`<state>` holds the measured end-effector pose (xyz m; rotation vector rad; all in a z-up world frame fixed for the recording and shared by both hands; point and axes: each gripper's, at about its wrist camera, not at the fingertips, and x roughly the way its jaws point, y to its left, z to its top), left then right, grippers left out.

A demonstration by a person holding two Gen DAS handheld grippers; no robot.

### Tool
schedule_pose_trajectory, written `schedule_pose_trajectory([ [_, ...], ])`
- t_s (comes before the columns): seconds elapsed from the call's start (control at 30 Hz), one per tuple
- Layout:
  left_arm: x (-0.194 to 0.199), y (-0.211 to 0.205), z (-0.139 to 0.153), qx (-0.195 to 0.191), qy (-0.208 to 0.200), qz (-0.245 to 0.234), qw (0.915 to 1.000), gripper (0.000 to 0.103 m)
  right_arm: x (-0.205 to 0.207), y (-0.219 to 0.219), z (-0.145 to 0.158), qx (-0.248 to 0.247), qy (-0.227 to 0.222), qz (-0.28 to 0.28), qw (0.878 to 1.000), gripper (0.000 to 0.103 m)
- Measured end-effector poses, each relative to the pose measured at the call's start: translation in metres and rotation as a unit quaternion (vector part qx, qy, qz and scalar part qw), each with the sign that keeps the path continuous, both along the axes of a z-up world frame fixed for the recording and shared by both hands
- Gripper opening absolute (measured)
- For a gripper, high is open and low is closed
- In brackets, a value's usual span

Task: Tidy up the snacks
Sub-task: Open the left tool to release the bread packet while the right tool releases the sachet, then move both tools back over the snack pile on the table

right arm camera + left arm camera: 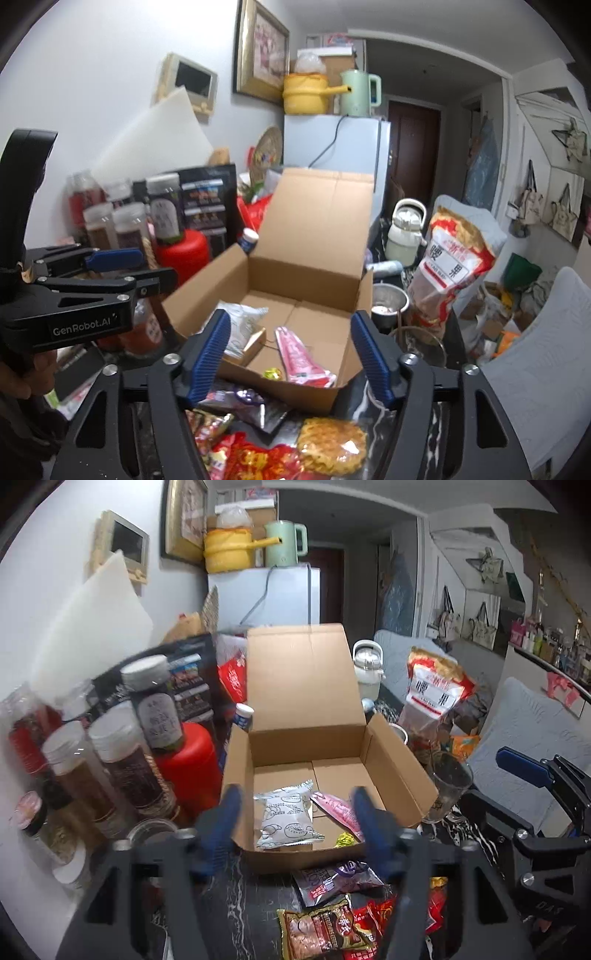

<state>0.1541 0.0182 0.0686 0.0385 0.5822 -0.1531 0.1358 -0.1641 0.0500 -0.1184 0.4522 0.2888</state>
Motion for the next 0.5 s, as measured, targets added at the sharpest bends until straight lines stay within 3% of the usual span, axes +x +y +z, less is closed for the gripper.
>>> schedule_pose_trajectory([
  [0.03,-0.006,0.002,0.003,-0.001,-0.011,0.004,0.9999,0.085,-0.005,0.000,0.003,0.000,-0.005,-0.001,1.000,0.071],
  [0.1,-0.021,0.006,0.010,0.002,-0.038,0.014,0.9992,0.089,-0.015,0.000,0.008,0.003,-0.014,0.000,1.000,0.073],
  [0.17,-0.029,0.008,0.014,0.006,-0.044,0.014,0.9989,0.089,-0.025,-0.001,0.011,0.010,-0.024,-0.003,1.000,0.081],
  [0.5,-0.068,0.015,0.007,0.012,-0.040,-0.014,0.9990,0.089,-0.058,-0.001,0.006,0.035,-0.009,-0.005,0.999,0.086],
])
